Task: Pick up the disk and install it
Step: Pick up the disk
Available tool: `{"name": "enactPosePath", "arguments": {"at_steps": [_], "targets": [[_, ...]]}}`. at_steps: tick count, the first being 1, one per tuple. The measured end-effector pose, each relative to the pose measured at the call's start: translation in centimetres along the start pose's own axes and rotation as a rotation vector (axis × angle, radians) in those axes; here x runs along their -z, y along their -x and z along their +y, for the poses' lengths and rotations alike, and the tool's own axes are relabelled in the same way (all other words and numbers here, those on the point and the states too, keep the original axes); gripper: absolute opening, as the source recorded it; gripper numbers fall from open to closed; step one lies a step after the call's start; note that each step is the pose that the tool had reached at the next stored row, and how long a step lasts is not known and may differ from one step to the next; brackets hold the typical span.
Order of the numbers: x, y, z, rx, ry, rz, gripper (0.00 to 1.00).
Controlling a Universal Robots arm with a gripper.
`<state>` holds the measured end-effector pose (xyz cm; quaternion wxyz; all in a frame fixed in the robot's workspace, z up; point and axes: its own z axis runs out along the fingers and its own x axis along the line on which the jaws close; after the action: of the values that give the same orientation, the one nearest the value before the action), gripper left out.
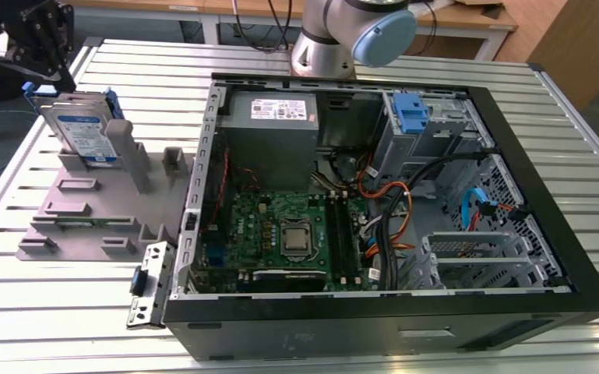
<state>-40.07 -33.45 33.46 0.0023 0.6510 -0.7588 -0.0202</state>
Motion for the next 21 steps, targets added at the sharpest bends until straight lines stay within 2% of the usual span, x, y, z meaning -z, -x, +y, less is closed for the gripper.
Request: {"name": "enactPosePath", "arguments": {"at_steps": [15, 18, 21], "targets": [[-0.01, 0.01, 0.0, 0.004, 0.0003, 0.0001, 0.11], [-0.01, 0.01, 0.0, 0.004, 0.0003, 0.0001, 0.29], [-0.02, 0.01, 0.0, 0.004, 0.0002, 0.0001, 0.35]]}}
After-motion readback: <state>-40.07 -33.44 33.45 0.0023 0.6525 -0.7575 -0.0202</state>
